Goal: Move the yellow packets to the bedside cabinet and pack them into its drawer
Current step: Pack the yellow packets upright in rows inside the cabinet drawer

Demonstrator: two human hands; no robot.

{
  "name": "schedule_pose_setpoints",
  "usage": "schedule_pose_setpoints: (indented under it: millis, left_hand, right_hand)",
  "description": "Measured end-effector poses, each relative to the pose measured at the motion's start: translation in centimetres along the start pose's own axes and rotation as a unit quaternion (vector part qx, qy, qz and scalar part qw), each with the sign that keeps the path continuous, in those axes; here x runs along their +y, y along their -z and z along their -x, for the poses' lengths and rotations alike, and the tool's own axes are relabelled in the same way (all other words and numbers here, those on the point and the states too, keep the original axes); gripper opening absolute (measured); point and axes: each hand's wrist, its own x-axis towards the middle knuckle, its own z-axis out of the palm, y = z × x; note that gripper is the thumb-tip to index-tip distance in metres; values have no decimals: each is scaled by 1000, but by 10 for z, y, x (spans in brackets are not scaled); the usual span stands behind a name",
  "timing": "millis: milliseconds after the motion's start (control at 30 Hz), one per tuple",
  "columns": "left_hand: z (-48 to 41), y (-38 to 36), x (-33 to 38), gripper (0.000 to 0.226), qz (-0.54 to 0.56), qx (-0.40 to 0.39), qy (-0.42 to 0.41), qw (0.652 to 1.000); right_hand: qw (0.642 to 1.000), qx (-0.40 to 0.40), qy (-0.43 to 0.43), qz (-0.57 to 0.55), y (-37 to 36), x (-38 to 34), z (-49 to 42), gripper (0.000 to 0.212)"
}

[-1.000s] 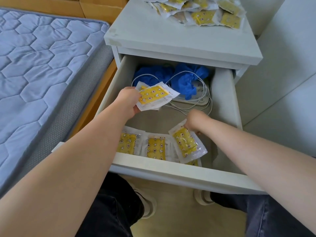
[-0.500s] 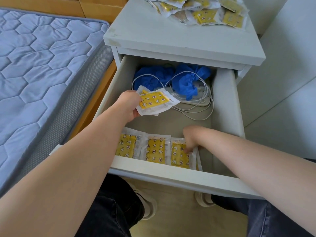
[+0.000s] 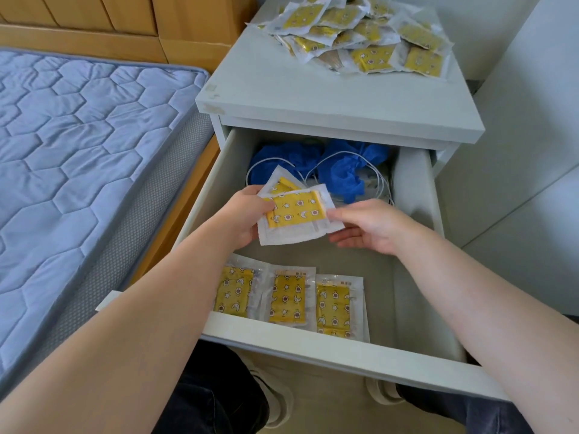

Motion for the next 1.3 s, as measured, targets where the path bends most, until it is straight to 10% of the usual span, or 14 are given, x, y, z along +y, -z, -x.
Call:
schedule_pose_setpoints:
  millis: [200, 467, 867, 1100, 1300]
  left_hand:
    - [8, -1, -2, 44, -112, -183, -14, 977]
    - [11, -8, -2, 49, -175, -215, -15, 961]
    - [12, -20, -12, 44, -276, -187, -81, 939]
    - [-8, -23, -39, 58, -655, -215, -86, 719]
    - [-14, -30, -47, 54, -746, -212, -90, 625]
  right_hand:
    - [957, 171, 148, 183, 8, 3, -8, 9]
    - [994, 45, 74, 67, 9, 0, -7, 22]
    - [954, 85, 119, 261, 18, -2, -13, 15]
    - [789, -52, -6, 613, 8, 4, -10, 26]
    - [657, -139, -74, 737, -19, 29, -2, 32]
